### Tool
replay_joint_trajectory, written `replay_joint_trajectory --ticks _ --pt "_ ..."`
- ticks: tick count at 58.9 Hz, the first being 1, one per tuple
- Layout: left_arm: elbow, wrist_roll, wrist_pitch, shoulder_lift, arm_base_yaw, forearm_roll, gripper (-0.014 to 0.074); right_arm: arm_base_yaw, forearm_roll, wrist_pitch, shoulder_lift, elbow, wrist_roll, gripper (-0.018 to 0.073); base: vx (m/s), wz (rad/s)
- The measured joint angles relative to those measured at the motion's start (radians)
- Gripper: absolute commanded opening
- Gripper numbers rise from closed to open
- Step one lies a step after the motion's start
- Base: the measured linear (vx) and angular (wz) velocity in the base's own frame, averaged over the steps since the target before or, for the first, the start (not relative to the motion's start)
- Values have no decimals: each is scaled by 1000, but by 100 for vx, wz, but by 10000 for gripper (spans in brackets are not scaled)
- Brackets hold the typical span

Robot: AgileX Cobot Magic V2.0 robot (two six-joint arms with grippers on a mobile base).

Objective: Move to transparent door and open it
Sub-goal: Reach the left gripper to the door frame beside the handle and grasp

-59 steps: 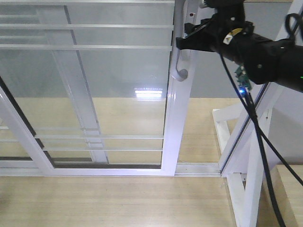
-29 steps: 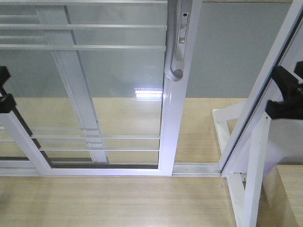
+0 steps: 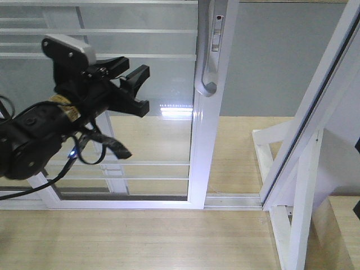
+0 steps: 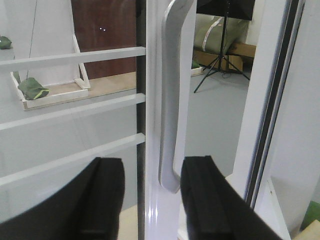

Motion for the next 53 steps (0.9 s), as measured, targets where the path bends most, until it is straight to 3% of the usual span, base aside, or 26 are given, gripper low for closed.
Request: replay_joint_trajectory --ticks 18,53 --pt "-378 -29 25 291 -26 30 435 0 -1 5 0 0 0 330 0 0" --pt "-830 -30 173 606 -47 55 454 0 -2 62 0 0 -2 330 0 0"
